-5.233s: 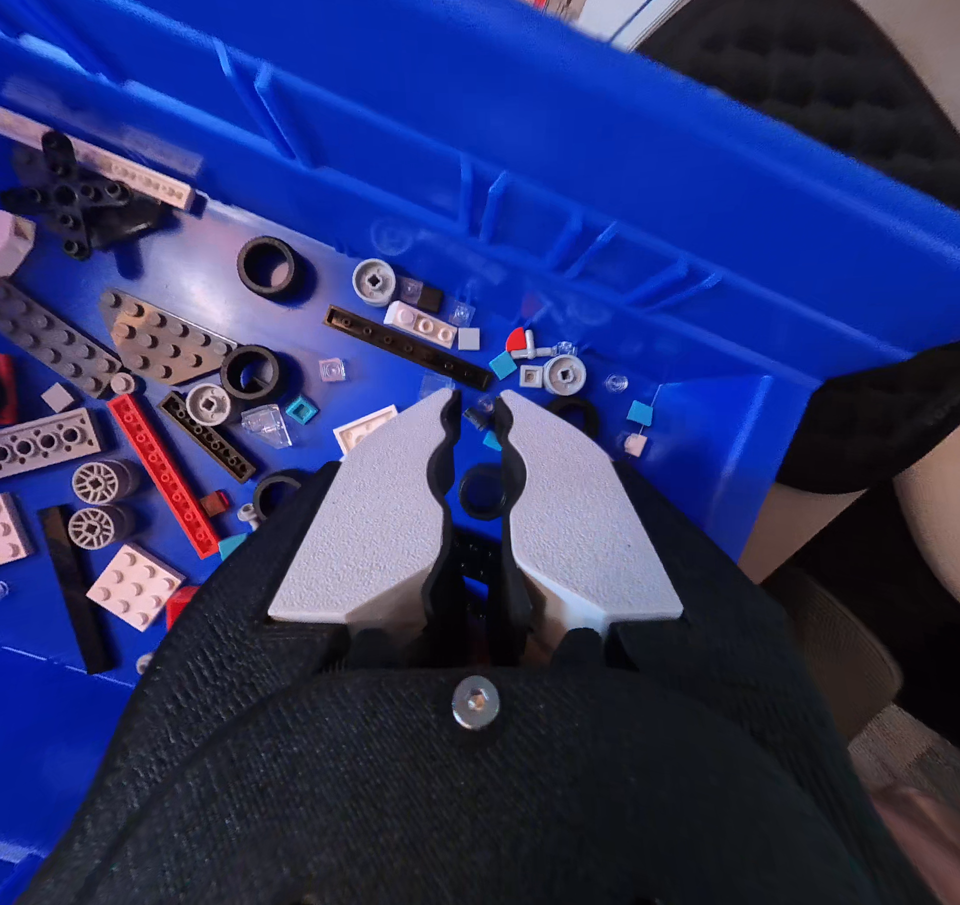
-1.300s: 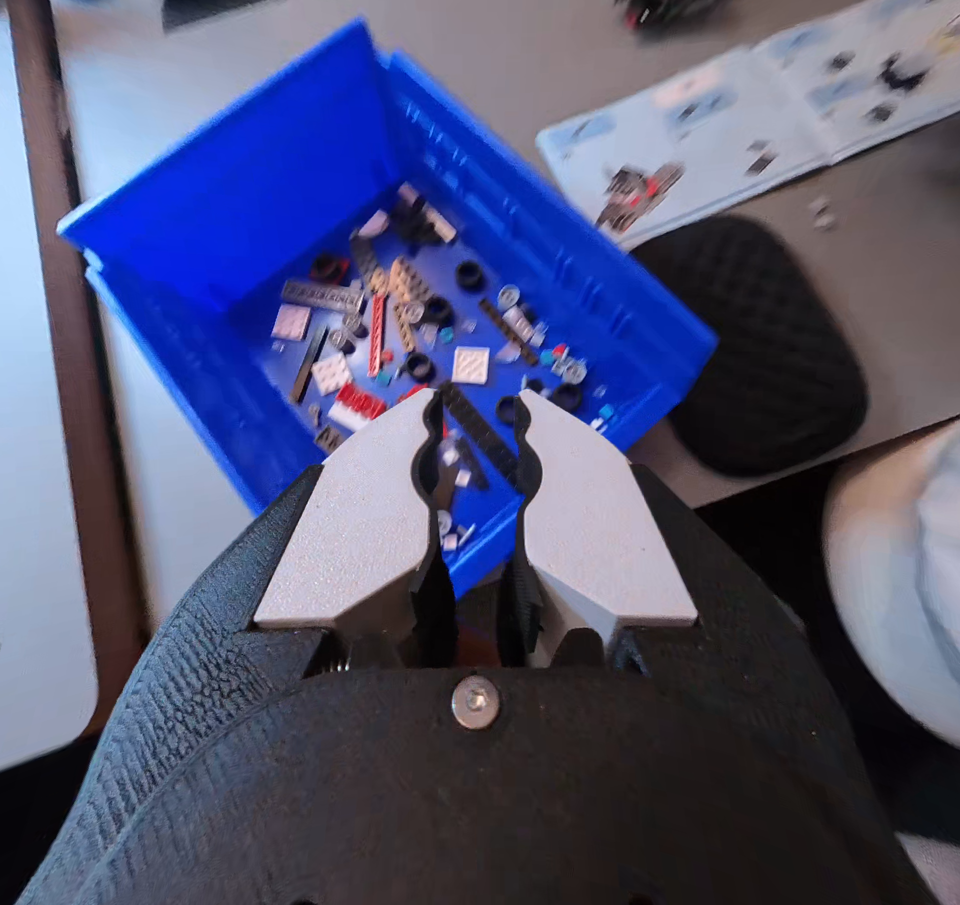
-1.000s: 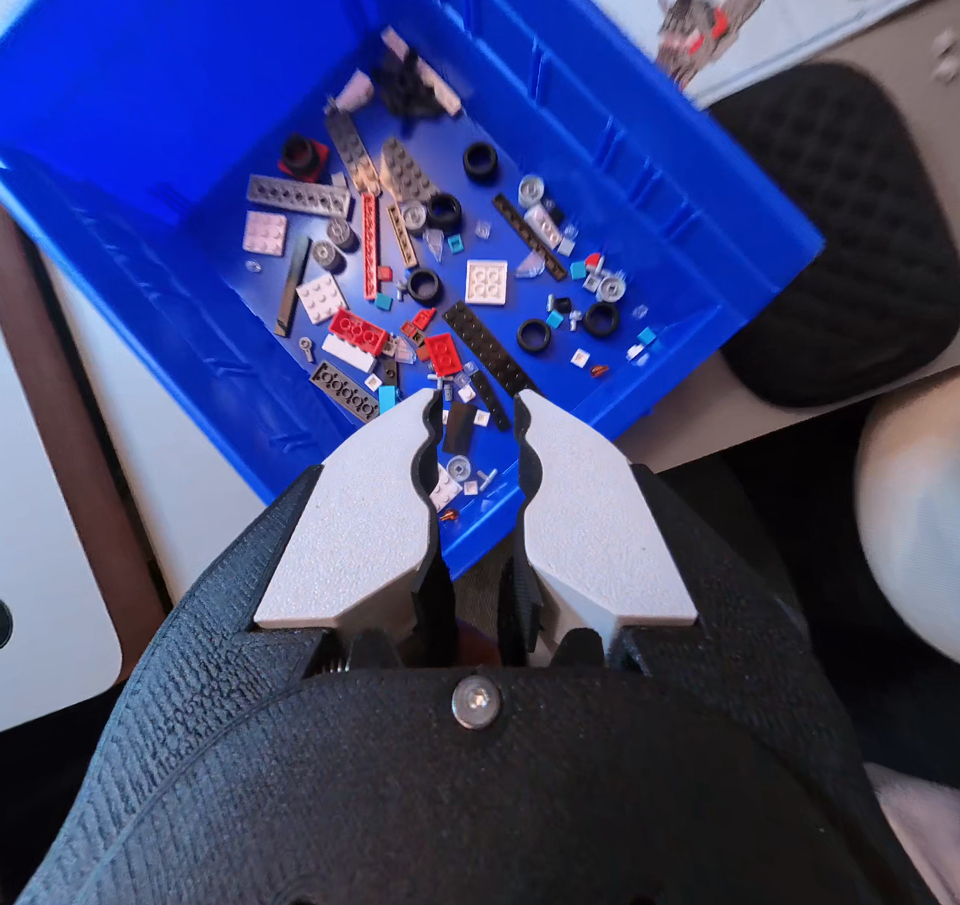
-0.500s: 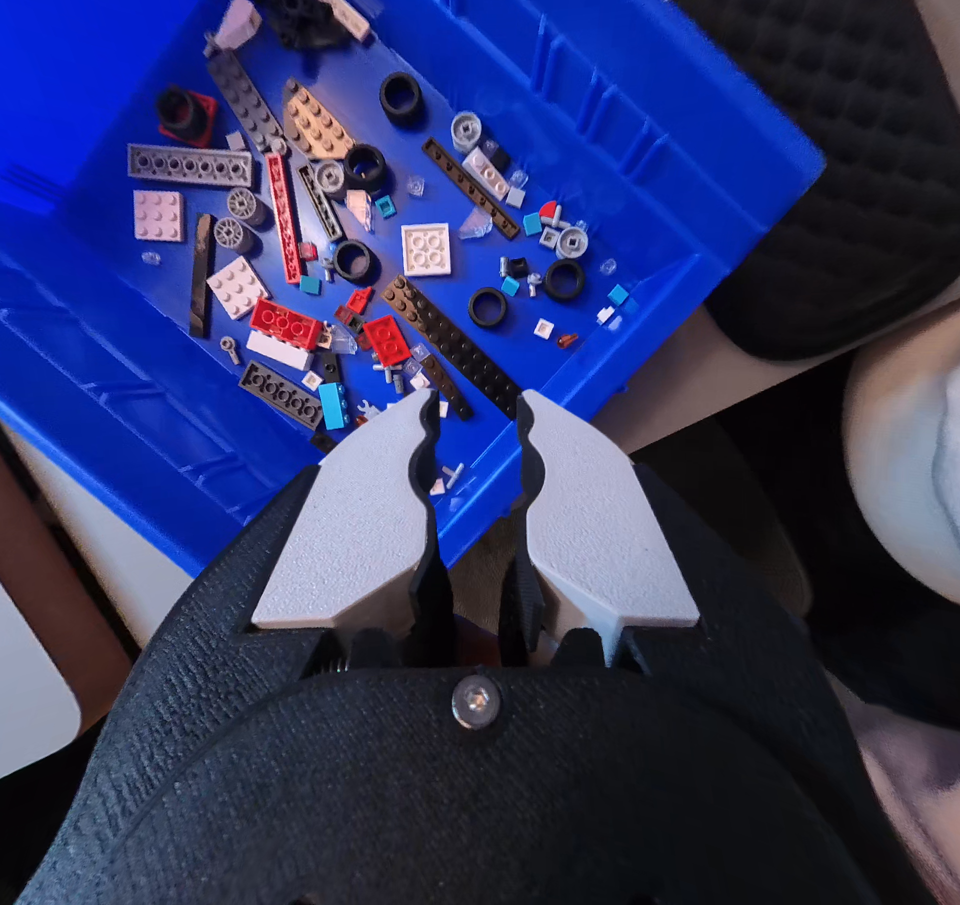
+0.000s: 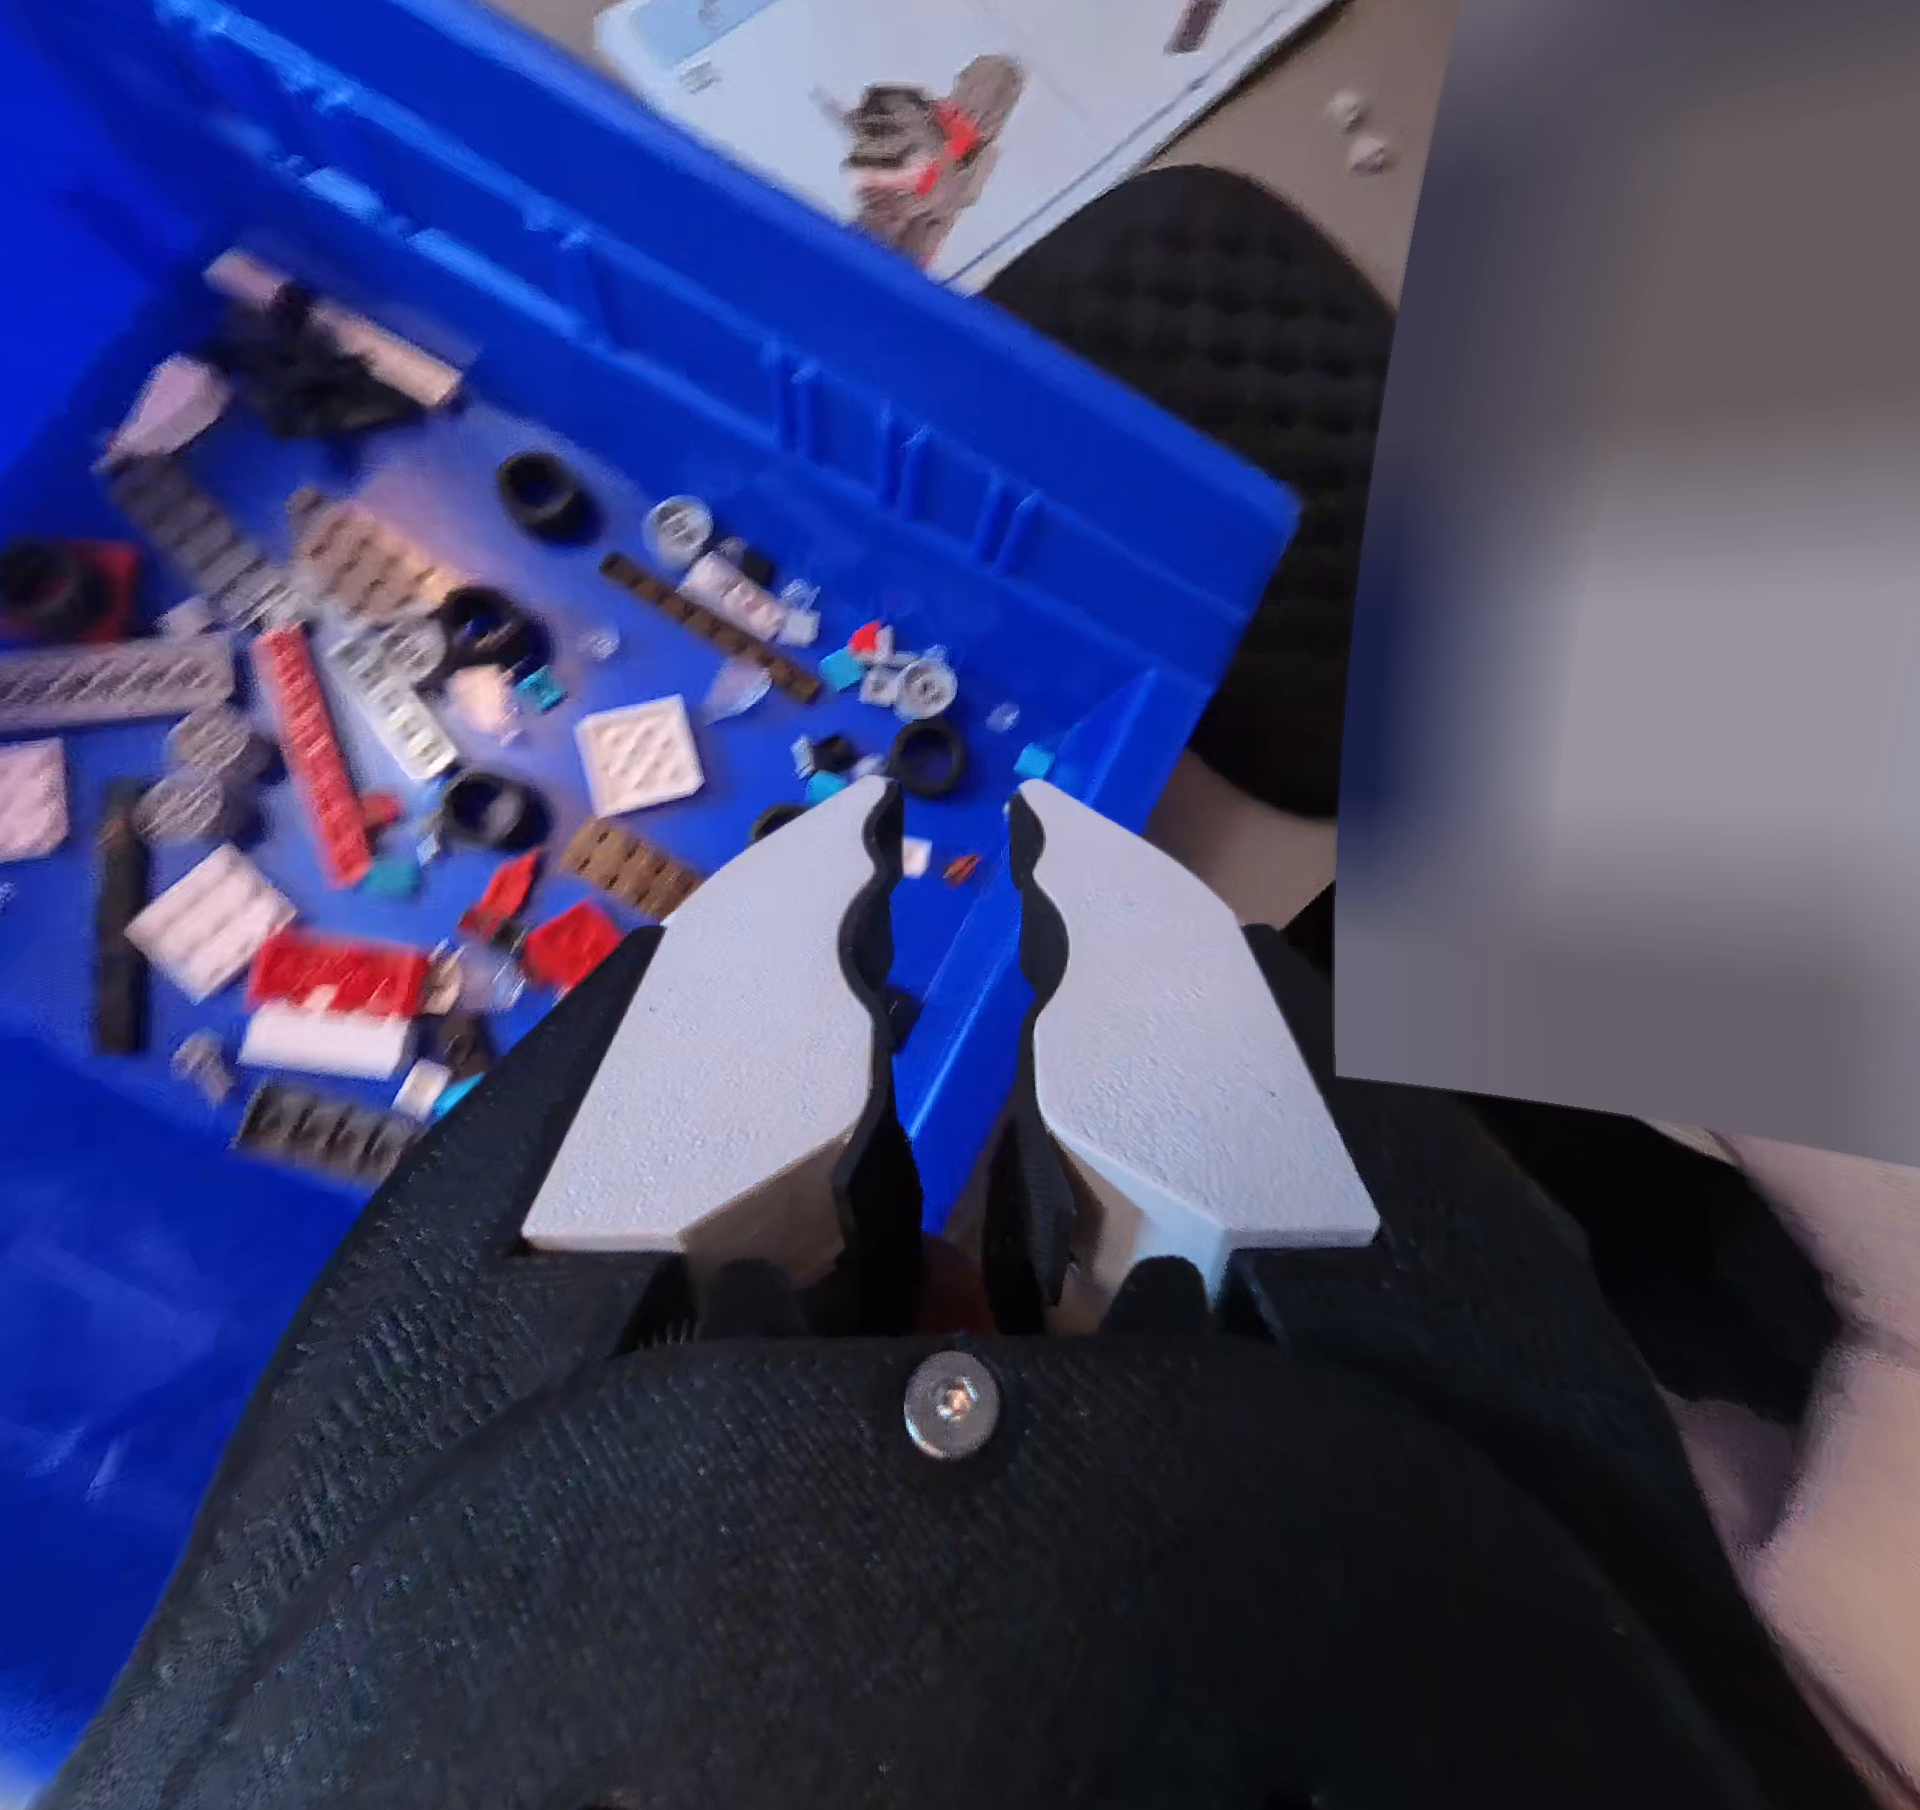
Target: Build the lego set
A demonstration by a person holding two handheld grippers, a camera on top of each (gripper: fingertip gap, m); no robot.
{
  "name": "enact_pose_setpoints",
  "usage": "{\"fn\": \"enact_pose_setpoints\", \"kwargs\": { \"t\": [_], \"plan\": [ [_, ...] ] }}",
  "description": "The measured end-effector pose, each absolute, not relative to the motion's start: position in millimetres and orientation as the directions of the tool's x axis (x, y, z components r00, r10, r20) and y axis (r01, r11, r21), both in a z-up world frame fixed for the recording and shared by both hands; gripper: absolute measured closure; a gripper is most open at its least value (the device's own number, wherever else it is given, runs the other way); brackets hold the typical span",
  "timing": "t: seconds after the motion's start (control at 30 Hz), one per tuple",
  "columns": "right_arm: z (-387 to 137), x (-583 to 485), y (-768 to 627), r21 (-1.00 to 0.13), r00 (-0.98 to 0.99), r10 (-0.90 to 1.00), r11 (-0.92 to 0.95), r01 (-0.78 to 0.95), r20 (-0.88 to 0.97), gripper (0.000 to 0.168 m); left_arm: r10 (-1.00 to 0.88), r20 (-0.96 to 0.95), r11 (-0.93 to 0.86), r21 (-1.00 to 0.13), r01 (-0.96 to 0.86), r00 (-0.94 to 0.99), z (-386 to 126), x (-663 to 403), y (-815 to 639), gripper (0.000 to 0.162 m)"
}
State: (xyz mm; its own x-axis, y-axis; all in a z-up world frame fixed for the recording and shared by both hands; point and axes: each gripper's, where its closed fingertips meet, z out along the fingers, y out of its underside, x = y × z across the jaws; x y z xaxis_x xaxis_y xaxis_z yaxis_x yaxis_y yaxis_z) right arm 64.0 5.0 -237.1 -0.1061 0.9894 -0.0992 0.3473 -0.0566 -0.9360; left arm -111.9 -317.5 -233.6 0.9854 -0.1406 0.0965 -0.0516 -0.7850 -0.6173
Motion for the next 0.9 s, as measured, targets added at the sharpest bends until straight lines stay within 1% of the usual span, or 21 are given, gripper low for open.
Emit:
{"fn": "enact_pose_setpoints", "kwargs": {
  "t": [0.07, 0.13, 0.2, 0.3, 0.43, 0.6, 0.73, 0.9],
  "plan": [
    [-236.5, 63.9, 5.7, -0.937, -0.102, 0.99, -0.061, 0.345, -0.102, 0.14, -0.236, 0.137, -0.771, -0.629, -0.1, 0.962, -240.5, -96.2, -304.2, 0.147],
    [-235.7, 64.2, 6.5, -0.938, -0.096, 0.991, -0.054, 0.341, -0.092, 0.14, -0.3, 0.16, -0.787, -0.599, -0.149, 0.94, -252.4, -87.6, -295.7, 0.15],
    [-234.4, 64.9, 7.1, -0.94, -0.093, 0.992, -0.049, 0.339, -0.086, 0.14, -0.326, 0.187, -0.813, -0.556, -0.174, 0.927, -264.9, -85.3, -288.9, 0.151],
    [-231.7, 66.9, 8.7, -0.943, -0.083, 0.994, -0.045, 0.328, -0.076, 0.141, -0.336, 0.237, -0.859, -0.473, -0.194, 0.911, -282.7, -84.3, -286.5, 0.153],
    [-230.0, 69.6, 13.0, -0.948, -0.064, 0.995, -0.05, 0.314, -0.074, 0.141, -0.351, 0.258, -0.869, -0.447, -0.21, 0.9, -291.4, -83.2, -284.0, 0.153],
    [-228.9, 70.0, 15.4, -0.949, -0.06, 0.996, -0.051, 0.311, -0.073, 0.141, -0.351, 0.228, -0.89, -0.383, -0.248, 0.908, -301.7, -87.1, -286.9, 0.15],
    [-230.1, 70.8, 17.4, -0.949, -0.055, 0.995, -0.058, 0.311, -0.079, 0.141, -0.377, 0.231, -0.887, -0.37, -0.277, 0.897, -302.9, -83.7, -288.5, 0.153],
    [-228.8, 73.7, 21.7, -0.95, -0.038, 0.997, -0.057, 0.308, -0.072, 0.141, -0.34, 0.349, -0.901, -0.388, -0.195, 0.873, -302.0, -80.4, -289.1, 0.154]
  ]
}}
